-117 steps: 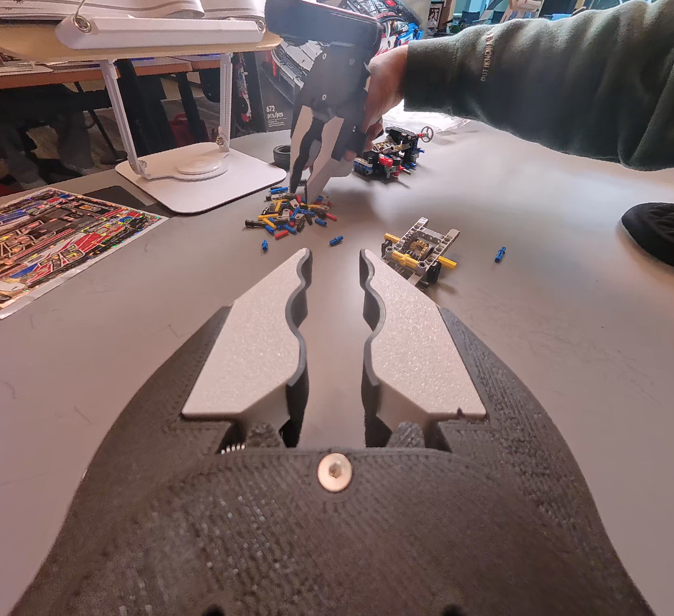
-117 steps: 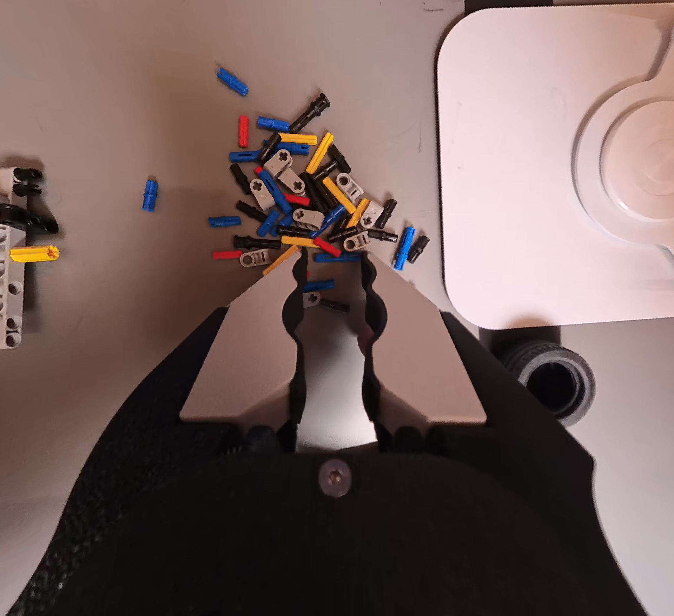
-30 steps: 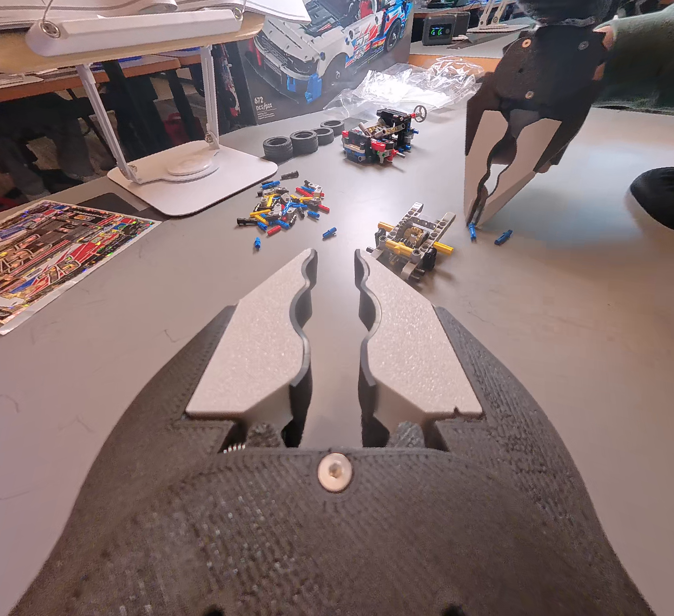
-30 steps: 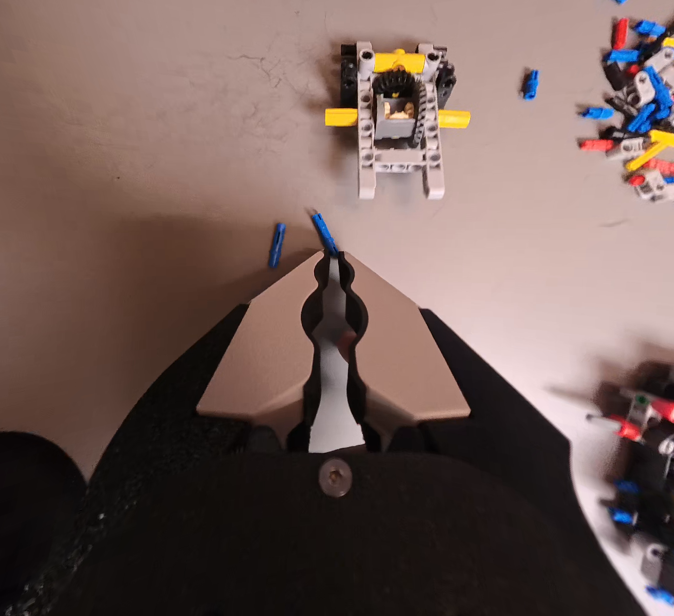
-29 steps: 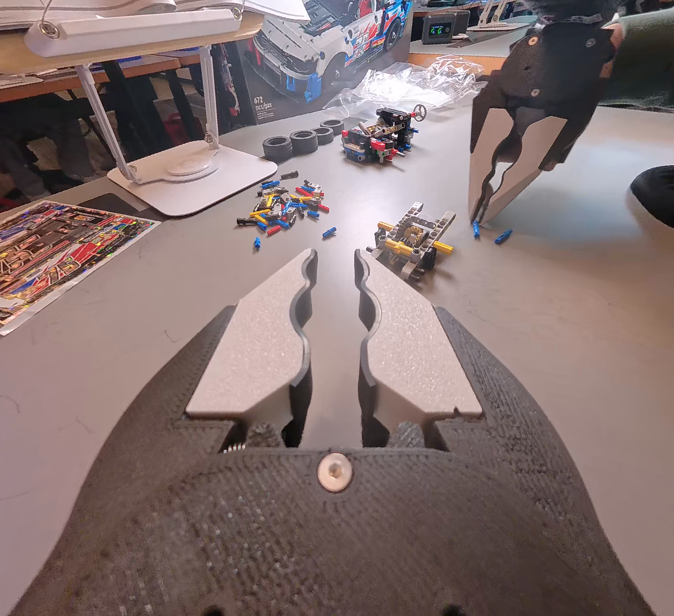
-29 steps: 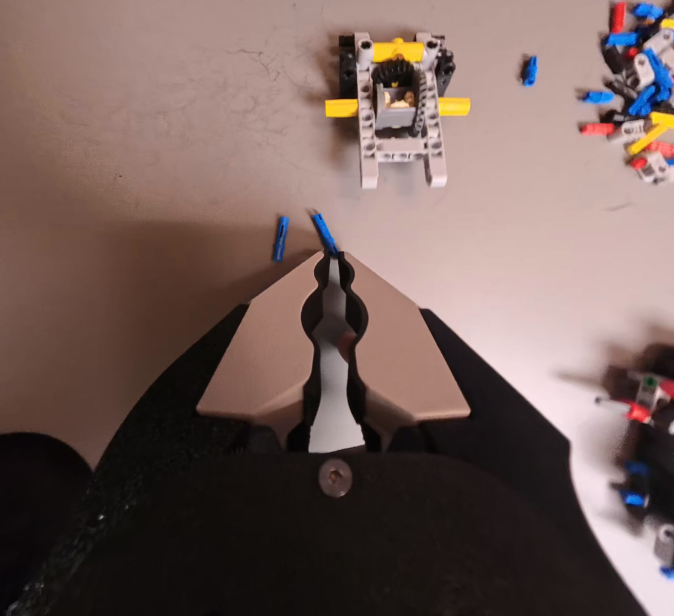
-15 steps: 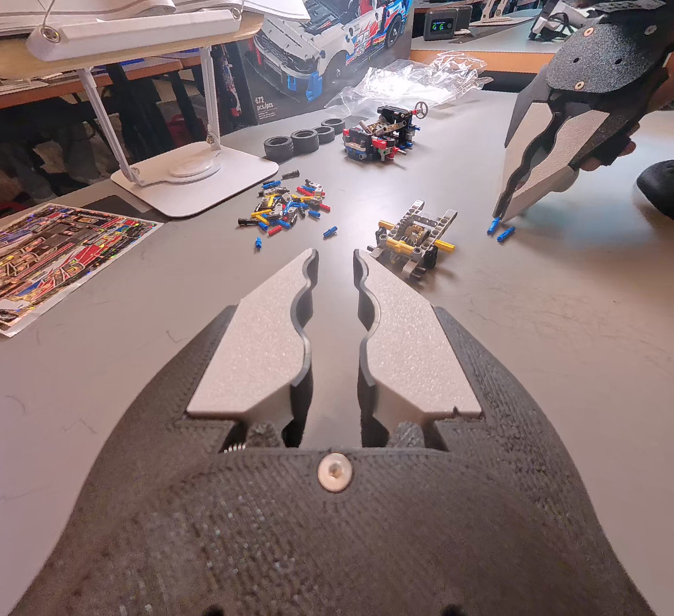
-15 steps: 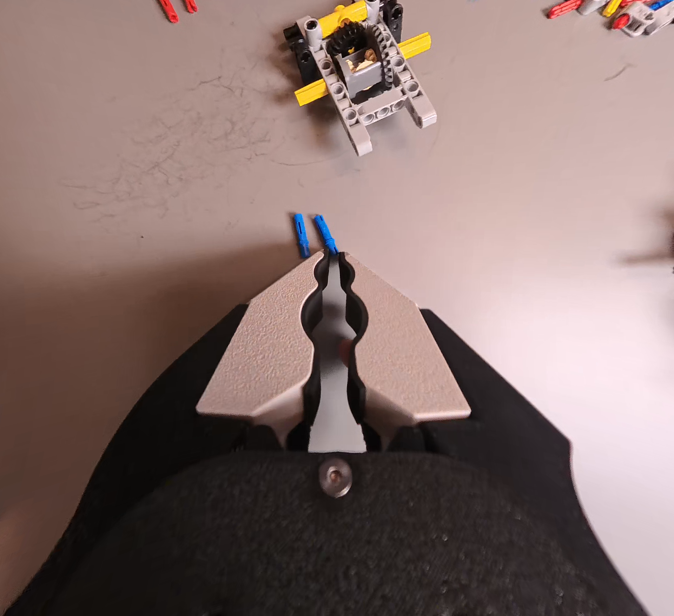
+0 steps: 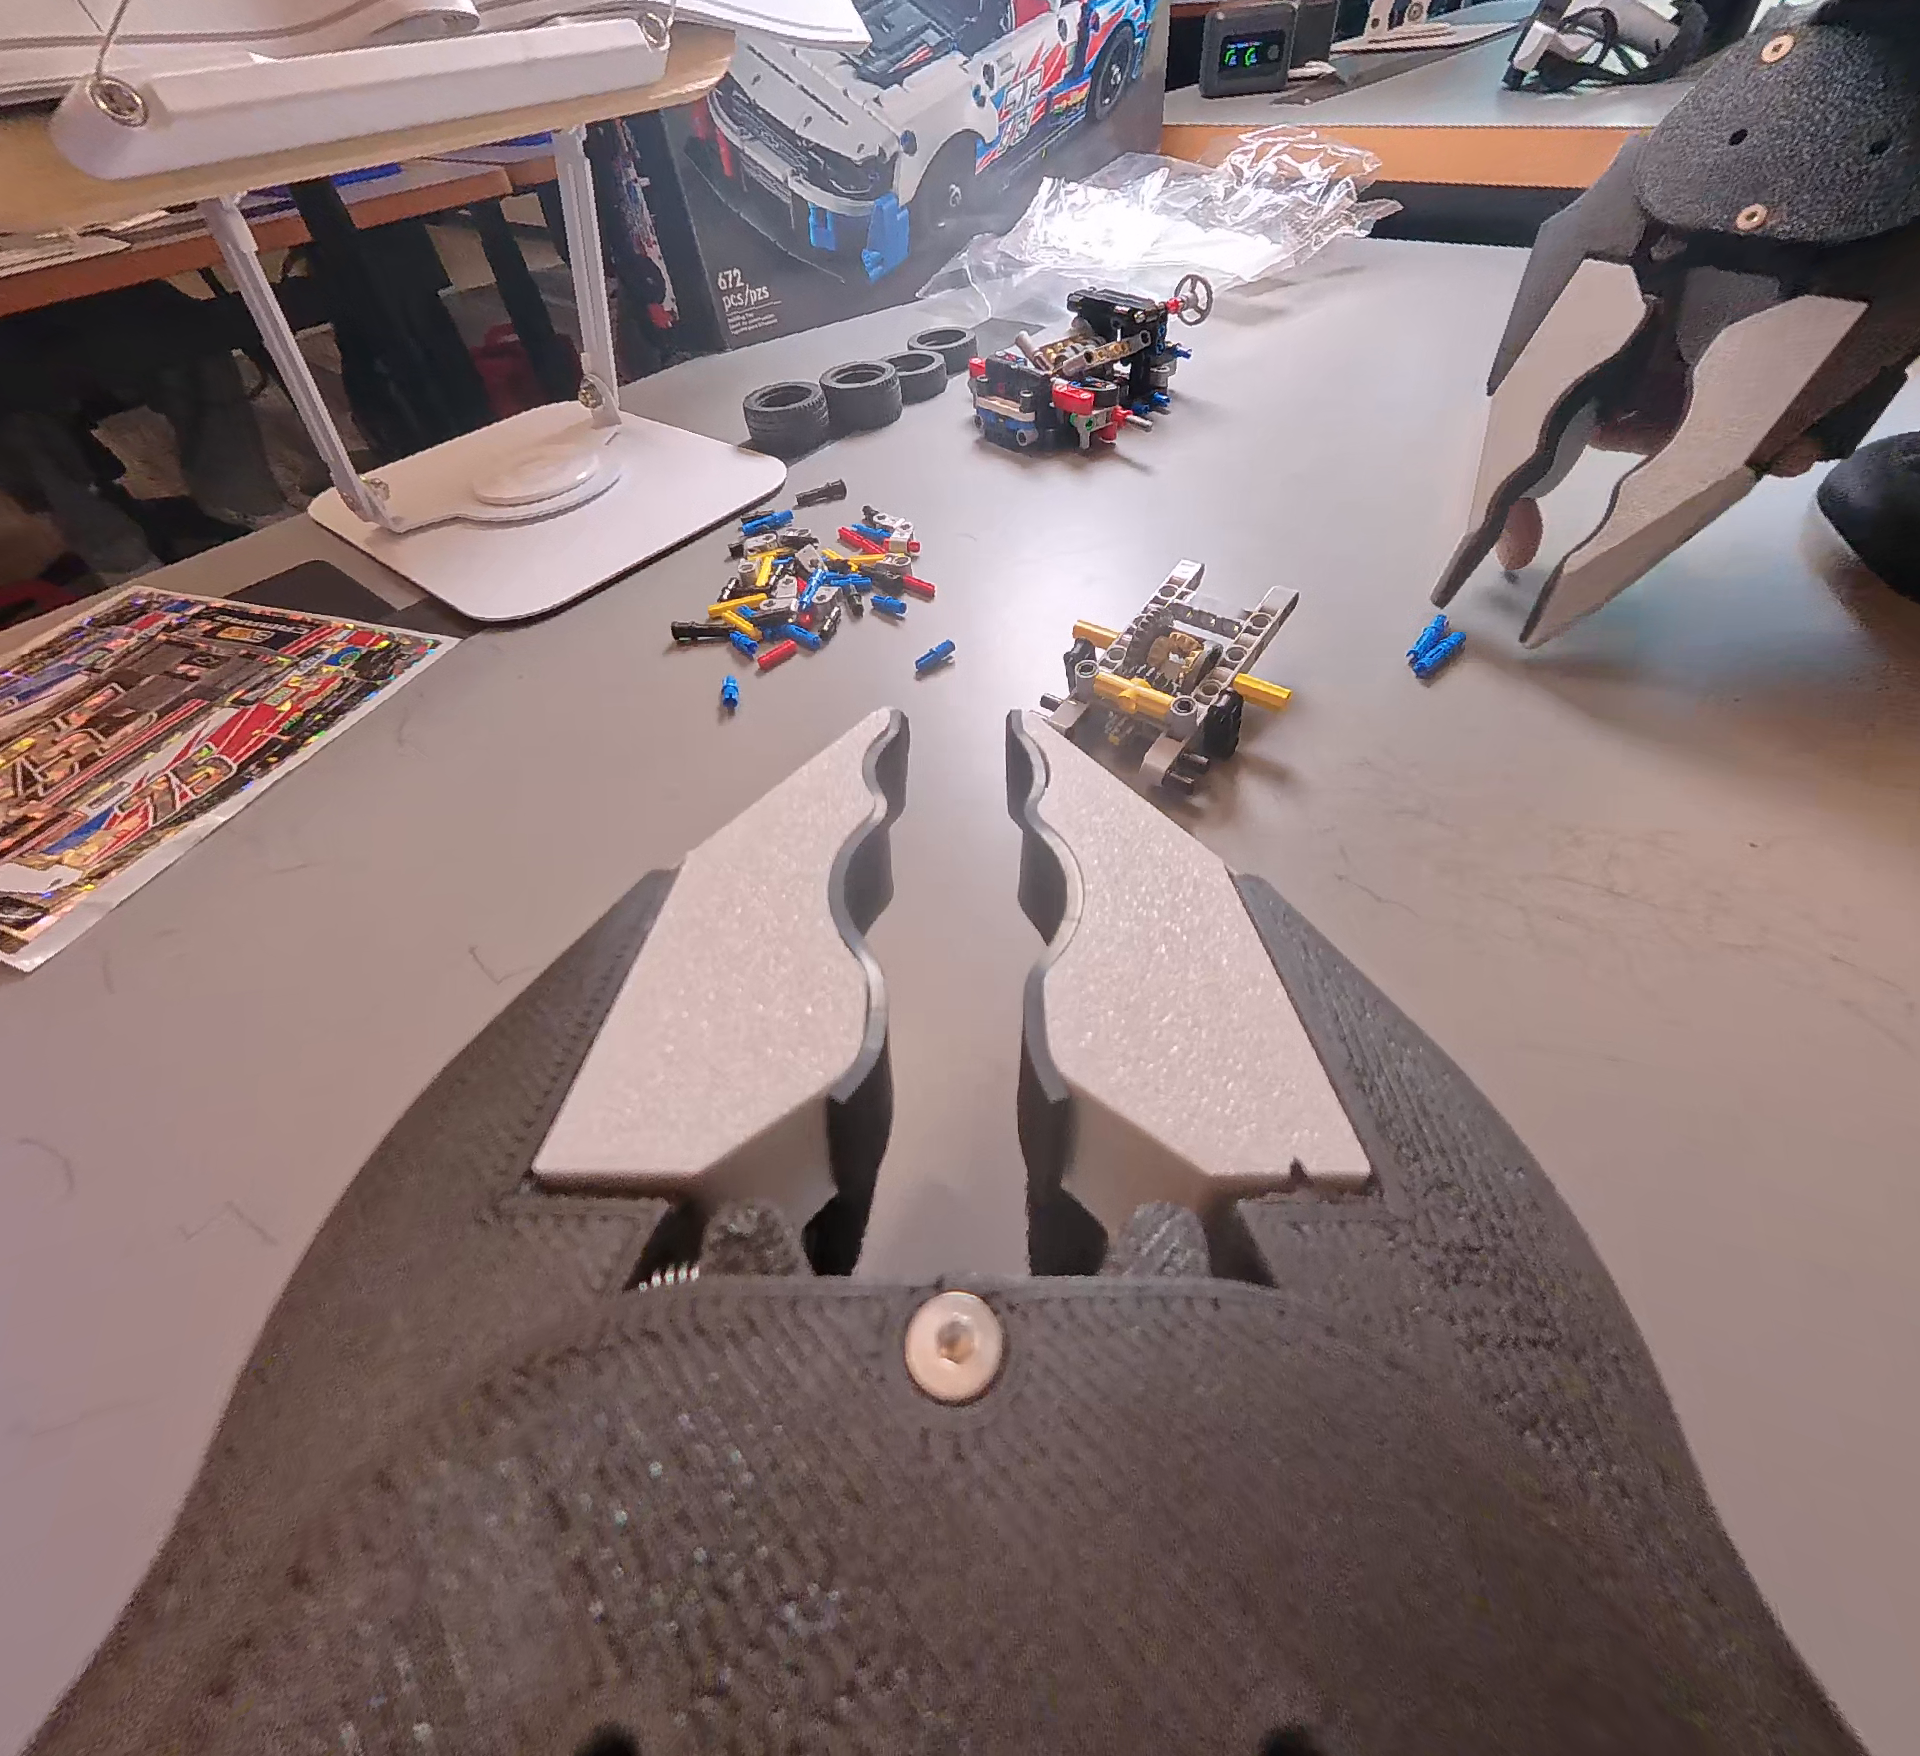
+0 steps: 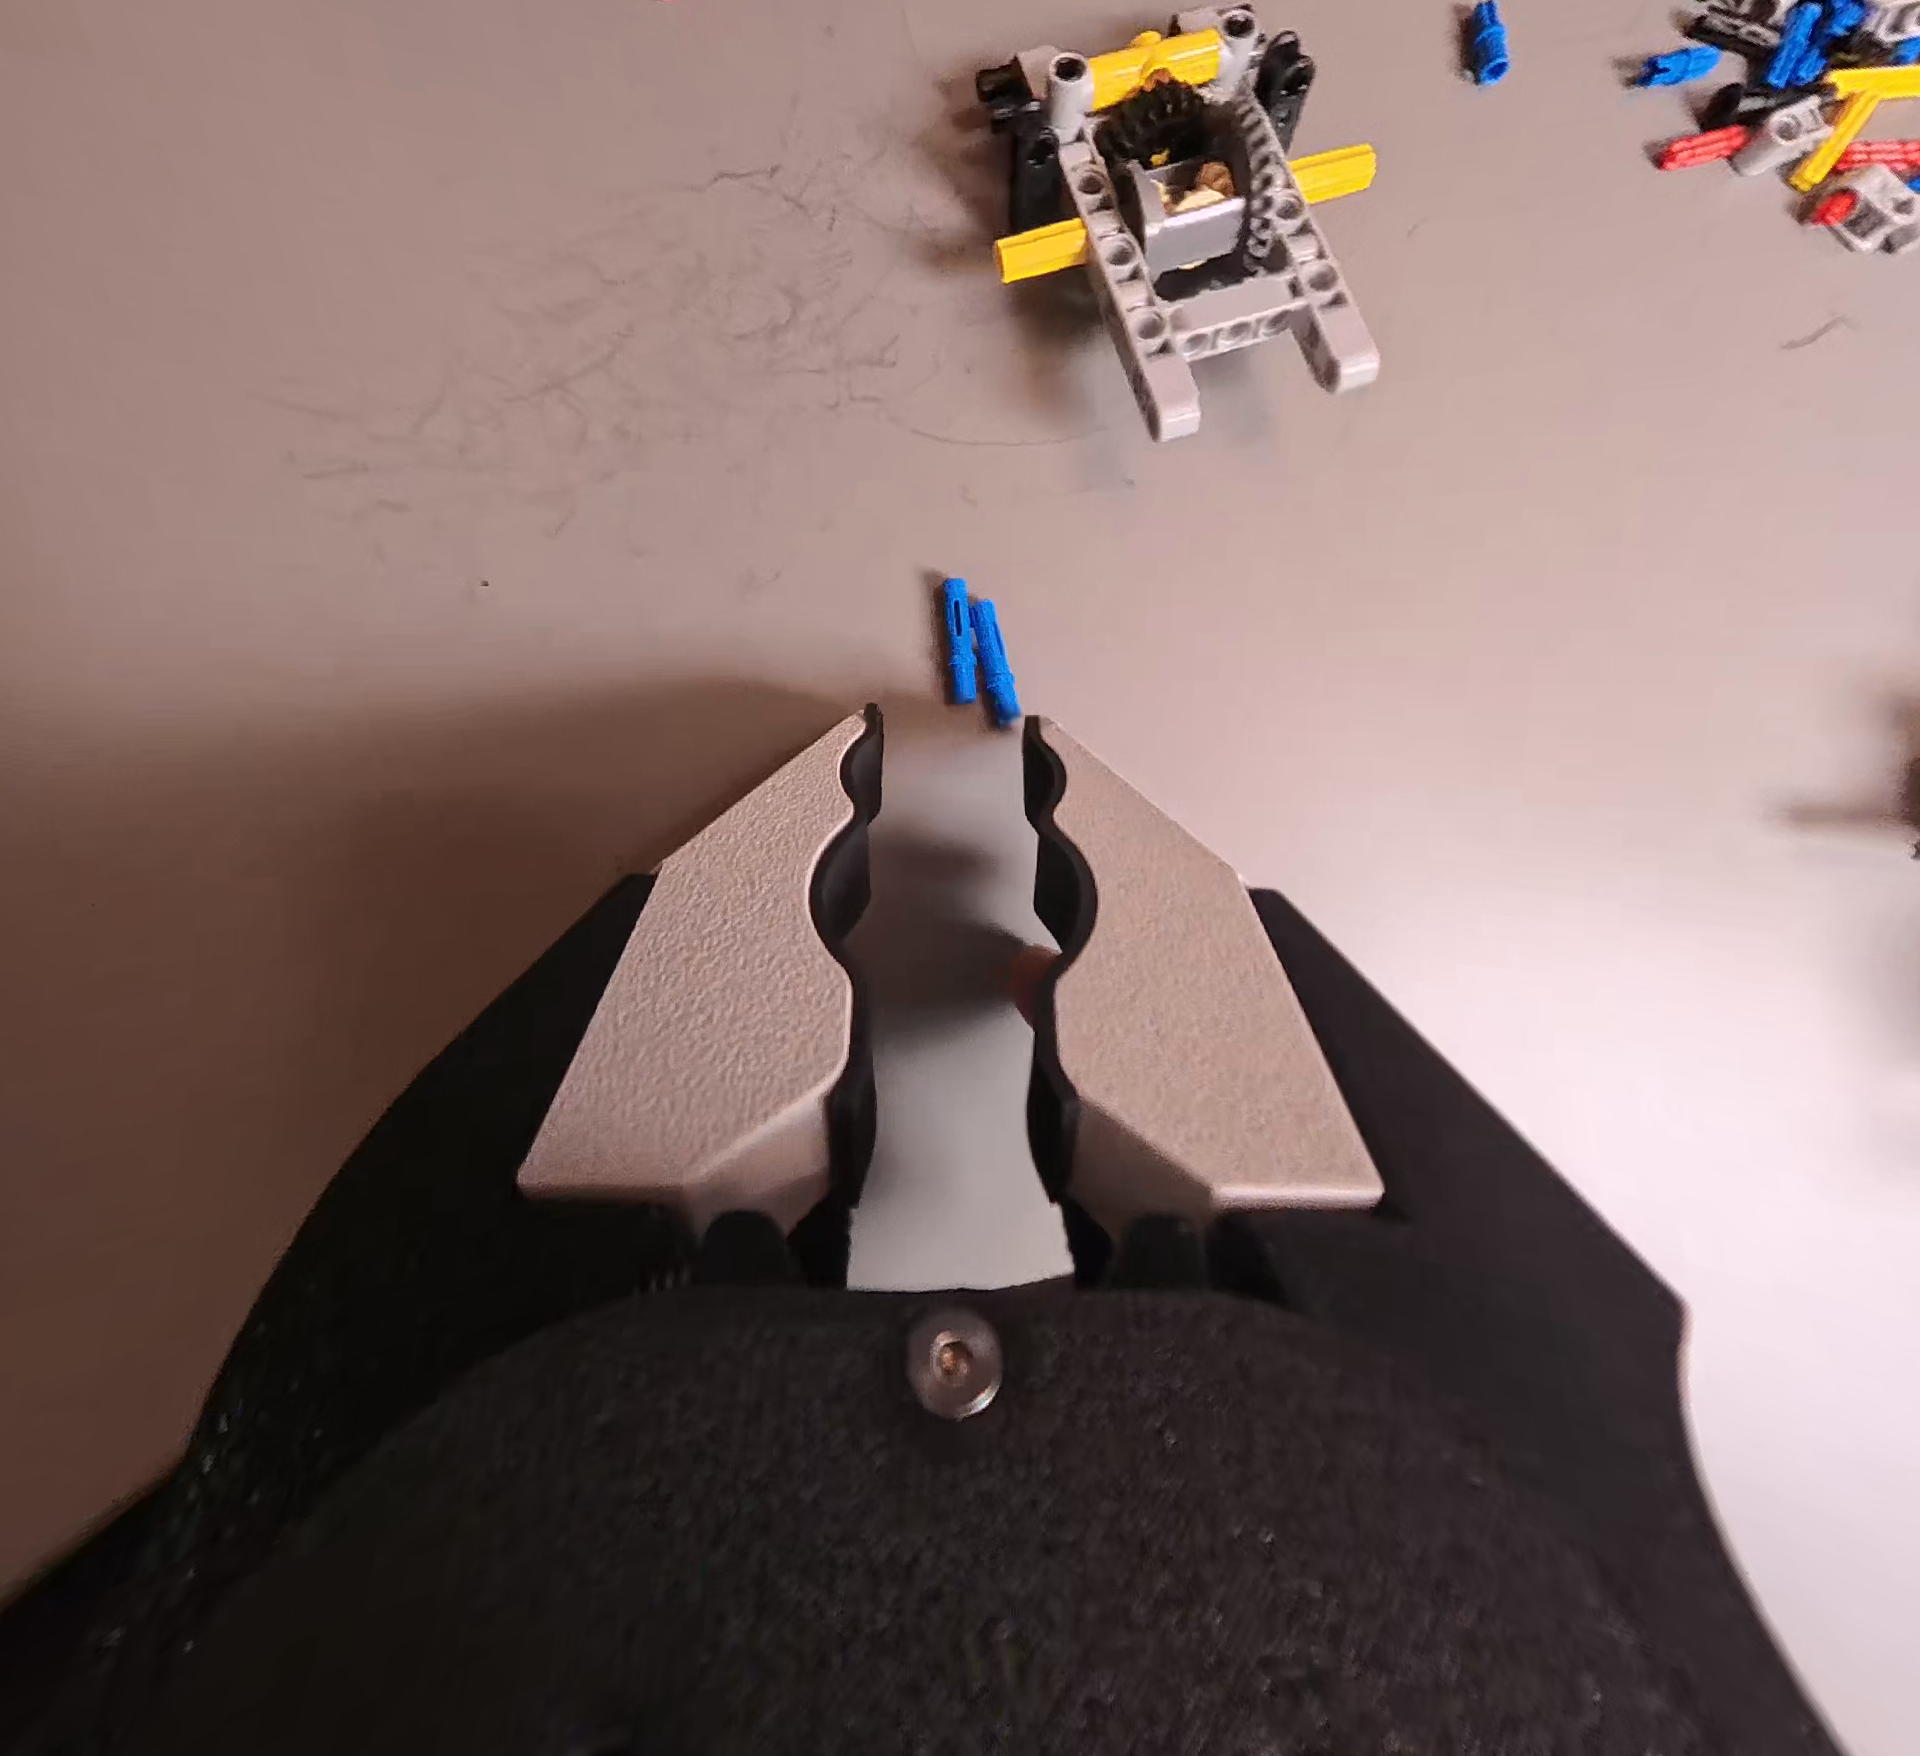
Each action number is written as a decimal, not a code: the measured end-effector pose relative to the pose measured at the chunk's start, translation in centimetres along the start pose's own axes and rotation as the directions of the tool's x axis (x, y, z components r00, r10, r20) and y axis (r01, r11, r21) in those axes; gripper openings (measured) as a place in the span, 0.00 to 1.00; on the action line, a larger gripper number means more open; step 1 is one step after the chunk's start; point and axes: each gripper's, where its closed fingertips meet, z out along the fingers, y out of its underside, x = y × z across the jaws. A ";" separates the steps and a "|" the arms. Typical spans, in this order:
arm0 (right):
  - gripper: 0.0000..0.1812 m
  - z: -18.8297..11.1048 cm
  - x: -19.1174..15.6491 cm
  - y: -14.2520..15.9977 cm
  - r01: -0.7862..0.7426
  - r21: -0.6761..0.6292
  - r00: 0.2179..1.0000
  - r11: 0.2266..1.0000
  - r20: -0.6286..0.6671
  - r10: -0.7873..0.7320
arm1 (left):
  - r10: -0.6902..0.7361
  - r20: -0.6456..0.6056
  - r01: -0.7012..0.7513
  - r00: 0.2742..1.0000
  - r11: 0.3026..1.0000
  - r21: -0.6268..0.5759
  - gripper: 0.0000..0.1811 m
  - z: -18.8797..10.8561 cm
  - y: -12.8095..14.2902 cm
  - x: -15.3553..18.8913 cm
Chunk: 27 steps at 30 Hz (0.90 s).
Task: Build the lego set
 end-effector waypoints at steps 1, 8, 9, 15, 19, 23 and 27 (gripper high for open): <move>0.15 0.2 0.0 -0.1 0.020 -0.014 1.000 1.000 -0.004 -0.020 | -0.002 0.001 0.002 1.000 1.000 0.000 0.09 0.0 0.0 0.0; 0.09 1.2 0.2 -1.0 0.071 -0.070 0.997 0.995 0.016 -0.070 | 0.002 0.004 -0.002 1.000 1.000 0.004 0.09 -0.1 -0.1 0.0; 0.07 1.3 0.2 -1.1 0.079 -0.074 0.997 0.994 0.024 -0.077 | 0.002 0.004 -0.002 1.000 1.000 0.004 0.09 -0.1 -0.1 0.0; 0.05 0.4 0.5 0.2 0.162 -0.127 0.984 0.979 0.089 -0.151 | 0.006 0.001 -0.006 1.000 1.000 0.004 0.09 -0.1 -0.1 0.1; 0.05 -0.4 1.1 1.1 0.225 -0.161 0.971 0.961 0.119 -0.208 | 0.008 -0.002 -0.008 1.000 1.000 -0.002 0.09 0.0 0.0 0.1; 0.05 -0.2 1.2 1.0 0.240 -0.155 0.966 0.958 0.140 -0.219 | 0.003 0.002 -0.003 1.000 1.000 0.002 0.09 0.0 0.0 0.0; 0.10 -0.3 1.2 0.7 0.244 -0.132 0.965 0.961 0.132 -0.227 | 0.003 0.004 -0.003 1.000 1.000 0.003 0.09 0.0 0.0 0.0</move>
